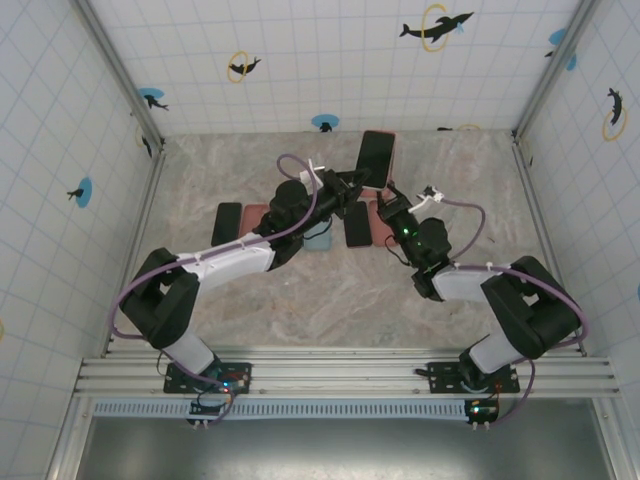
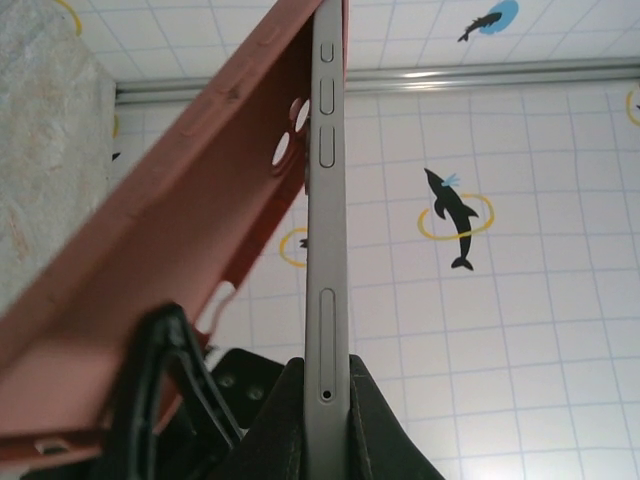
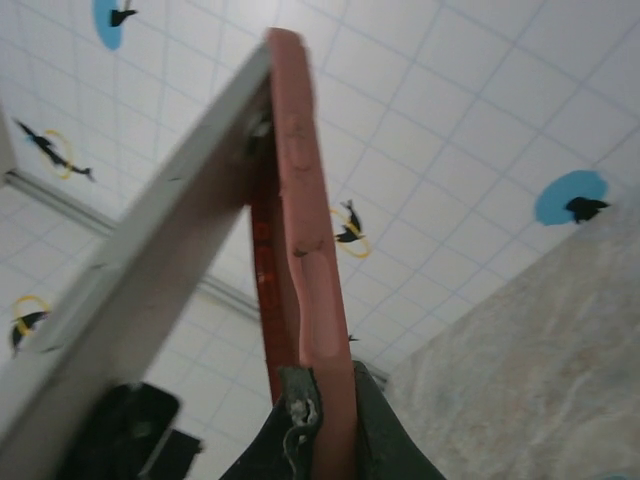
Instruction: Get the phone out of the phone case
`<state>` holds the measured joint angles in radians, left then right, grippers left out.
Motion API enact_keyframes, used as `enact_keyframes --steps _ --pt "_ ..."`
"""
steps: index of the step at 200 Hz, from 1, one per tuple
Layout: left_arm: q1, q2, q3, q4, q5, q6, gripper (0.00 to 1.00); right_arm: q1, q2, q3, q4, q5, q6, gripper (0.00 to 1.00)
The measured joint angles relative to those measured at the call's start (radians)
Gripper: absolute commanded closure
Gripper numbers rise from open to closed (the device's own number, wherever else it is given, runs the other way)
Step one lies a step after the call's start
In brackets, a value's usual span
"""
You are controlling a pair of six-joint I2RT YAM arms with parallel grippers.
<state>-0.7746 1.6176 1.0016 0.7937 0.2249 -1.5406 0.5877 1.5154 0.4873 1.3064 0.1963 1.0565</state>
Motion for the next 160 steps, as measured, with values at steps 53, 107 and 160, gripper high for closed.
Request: enact_keyframes --steps 53,107,160 --pt "0.005 -0.035 0.000 -0.018 -0.025 0.026 1.00 -0.041 -0.077 -0.057 -0.081 0.062 -0.028 0.91" --pt "0.003 -0.024 0.000 -0.021 -0.028 0.053 0.97 -0.175 -0.235 -0.068 -0.299 -0.032 -0.112 0.91" --pt "-0.057 0.136 0.061 -0.065 -0.073 0.118 0.97 -0.388 -0.383 -0.013 -0.698 -0.260 -0.264 0.91"
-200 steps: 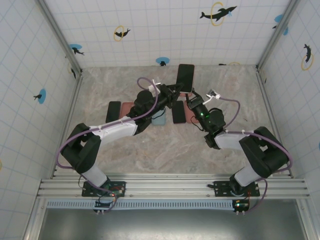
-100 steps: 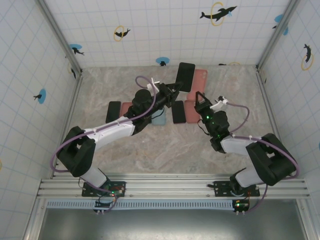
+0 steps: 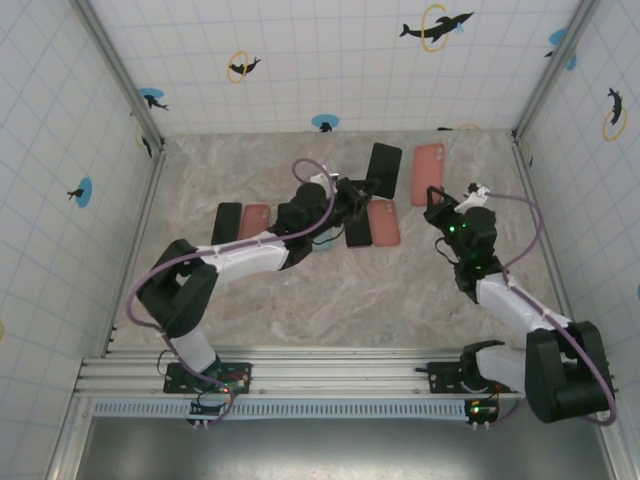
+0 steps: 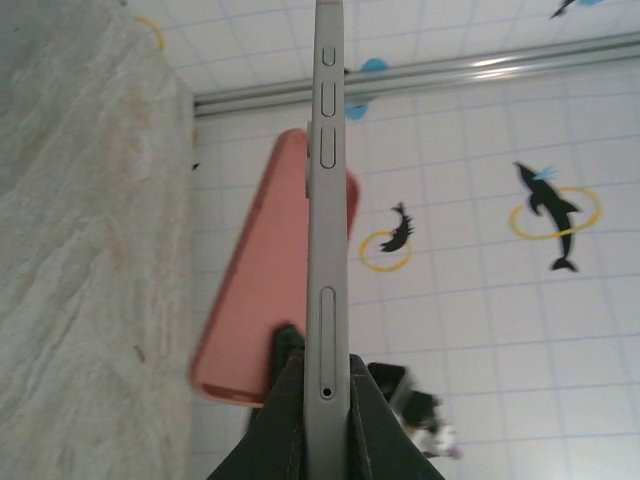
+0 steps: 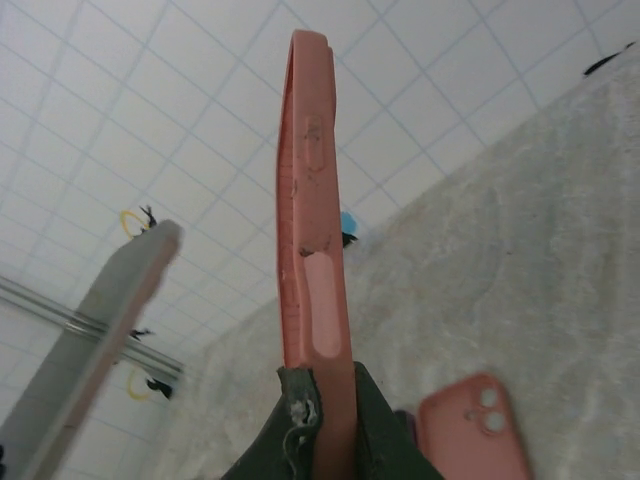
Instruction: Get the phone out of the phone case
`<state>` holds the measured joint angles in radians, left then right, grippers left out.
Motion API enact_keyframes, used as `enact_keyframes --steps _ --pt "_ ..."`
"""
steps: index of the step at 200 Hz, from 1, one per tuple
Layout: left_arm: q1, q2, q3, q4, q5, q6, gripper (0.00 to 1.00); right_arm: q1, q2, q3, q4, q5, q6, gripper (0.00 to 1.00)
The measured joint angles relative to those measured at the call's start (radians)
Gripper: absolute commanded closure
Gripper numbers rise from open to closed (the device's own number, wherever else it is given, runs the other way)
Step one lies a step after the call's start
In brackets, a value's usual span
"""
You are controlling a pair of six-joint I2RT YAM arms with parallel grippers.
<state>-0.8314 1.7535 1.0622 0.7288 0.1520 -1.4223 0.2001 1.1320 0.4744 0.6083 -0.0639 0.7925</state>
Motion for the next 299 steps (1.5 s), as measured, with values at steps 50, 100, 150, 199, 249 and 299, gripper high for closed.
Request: enact_keyframes --steps 50,100,150,199,249,299 --pt "-0.090 0.210 0.101 0.020 -0.083 0.005 0.97 -0.212 -0.119 0.013 -0.262 -0.159 -0.114 0.91" --pt "-0.179 0.384 0.186 0.075 -0.195 -0.021 0.98 -0.342 -0.173 0.012 -0.412 -0.217 -0.176 0.91" --pt "-0.216 0.489 0.247 0.117 -0.341 -0.063 0.98 -0.384 -0.209 -0.021 -0.434 -0.230 -0.180 0.91" --pt "-0.225 0.597 0.357 0.110 -0.404 -0.117 0.97 -0.386 -0.210 -0.043 -0.433 -0.243 -0.174 0.91" --pt "-0.236 0.692 0.480 0.052 -0.415 -0.166 0.95 -0.401 -0.215 -0.074 -0.435 -0.249 -0.171 0.91" --pt "-0.241 0.721 0.518 -0.023 -0.408 -0.192 0.93 -0.411 -0.242 -0.101 -0.438 -0.241 -0.175 0.91"
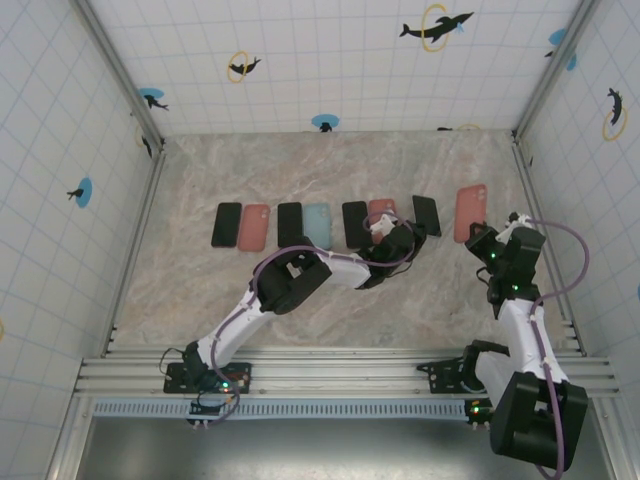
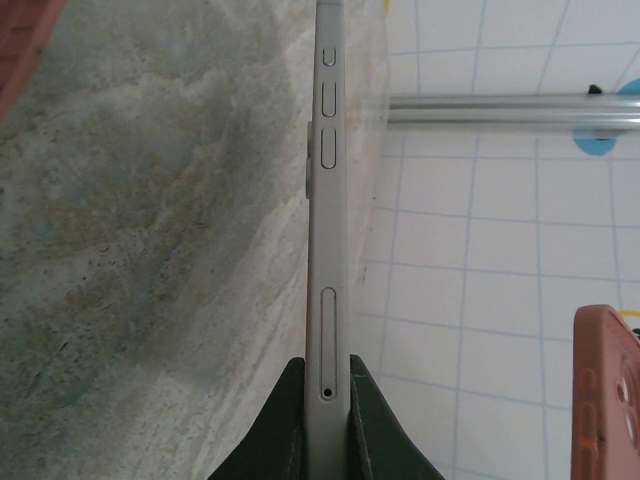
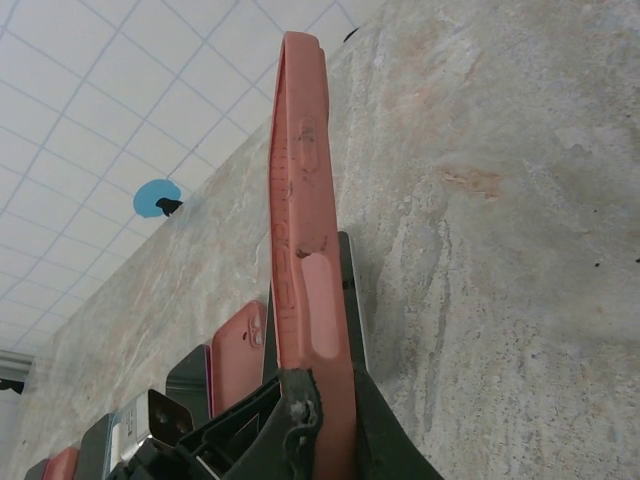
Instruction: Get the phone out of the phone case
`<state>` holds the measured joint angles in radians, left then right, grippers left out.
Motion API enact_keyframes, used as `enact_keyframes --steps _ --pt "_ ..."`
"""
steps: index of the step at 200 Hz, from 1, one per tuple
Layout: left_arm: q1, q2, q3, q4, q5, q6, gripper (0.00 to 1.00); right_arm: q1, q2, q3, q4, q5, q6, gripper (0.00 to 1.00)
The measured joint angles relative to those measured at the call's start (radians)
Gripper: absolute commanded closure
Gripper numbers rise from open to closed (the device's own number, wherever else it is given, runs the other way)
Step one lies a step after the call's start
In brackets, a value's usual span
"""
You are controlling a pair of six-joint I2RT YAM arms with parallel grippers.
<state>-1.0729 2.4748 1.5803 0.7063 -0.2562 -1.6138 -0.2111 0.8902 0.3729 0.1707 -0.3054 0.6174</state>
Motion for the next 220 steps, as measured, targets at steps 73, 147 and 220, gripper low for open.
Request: enact_keyframes --steps 73,147,220 --pt "-0.003 0.019 0.090 -0.145 0.039 0.001 0.77 -0.018 -0.001 -0.013 -0.016 0.029 0.000 0.91" --pt "-0.003 0.035 0.171 -0.288 0.067 0.043 0.48 -0.018 0.009 -0.019 -0.029 0.050 -0.010 0.91" --pt "-0.003 0.019 0.187 -0.371 0.085 0.114 0.37 -0.019 0.183 -0.010 -0.021 0.006 -0.140 0.89"
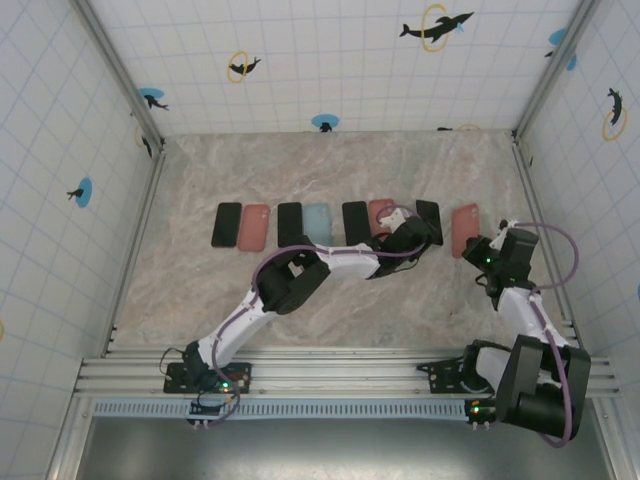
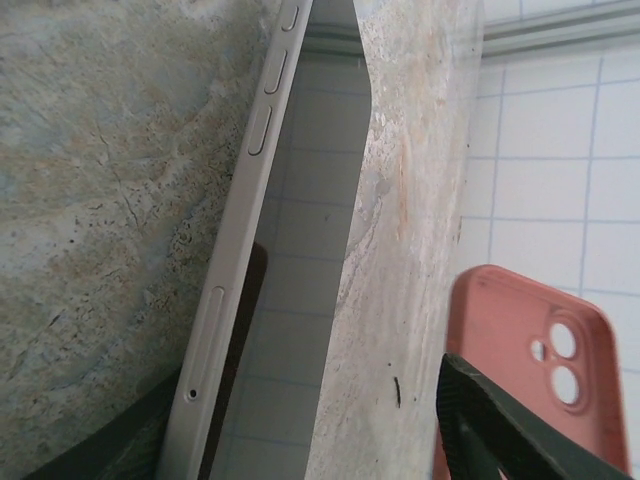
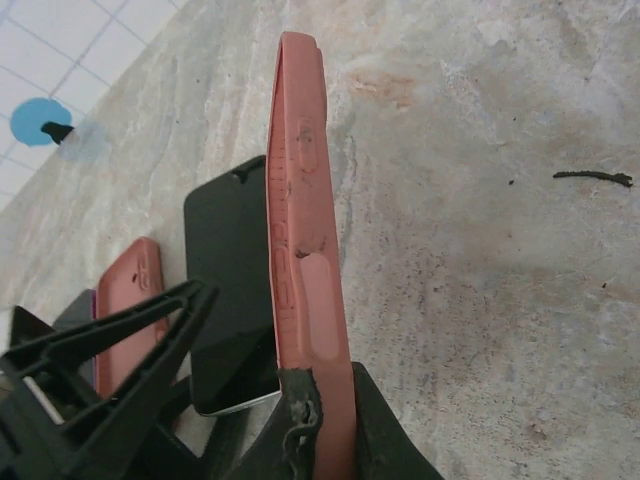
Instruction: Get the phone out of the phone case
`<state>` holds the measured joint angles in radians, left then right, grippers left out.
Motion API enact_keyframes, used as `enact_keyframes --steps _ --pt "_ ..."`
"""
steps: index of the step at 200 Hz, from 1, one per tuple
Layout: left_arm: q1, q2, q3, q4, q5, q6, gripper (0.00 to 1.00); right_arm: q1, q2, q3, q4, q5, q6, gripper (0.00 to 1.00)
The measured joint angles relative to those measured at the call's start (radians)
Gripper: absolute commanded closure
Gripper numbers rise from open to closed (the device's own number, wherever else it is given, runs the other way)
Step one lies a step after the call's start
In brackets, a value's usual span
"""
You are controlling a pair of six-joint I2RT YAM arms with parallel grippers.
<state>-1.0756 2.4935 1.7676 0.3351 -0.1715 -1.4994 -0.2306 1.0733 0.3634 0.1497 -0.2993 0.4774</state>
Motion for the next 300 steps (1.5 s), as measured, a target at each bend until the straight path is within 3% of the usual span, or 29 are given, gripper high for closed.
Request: enact_keyframes --steps 149,221,263,300 --pt "0.000 -0.057 0.002 -0.167 0.027 0.199 0.29 -0.002 0.346 0.101 0.215 -0.066 -0.047 0.89" --pt "0.003 -0.070 0.003 -0.210 0.029 0.293 0.28 -0.009 0.500 0.194 0.218 -0.123 -0.094 0.85" --pt "0.011 -0.122 -0.006 -0.226 0.025 0.356 0.26 -0.016 0.534 0.242 0.175 -0.142 -0.156 0.68" --pt "0.026 -0.212 -0.006 -0.206 0.027 0.449 0.21 -0.022 0.544 0.274 0.130 -0.138 -0.205 0.63"
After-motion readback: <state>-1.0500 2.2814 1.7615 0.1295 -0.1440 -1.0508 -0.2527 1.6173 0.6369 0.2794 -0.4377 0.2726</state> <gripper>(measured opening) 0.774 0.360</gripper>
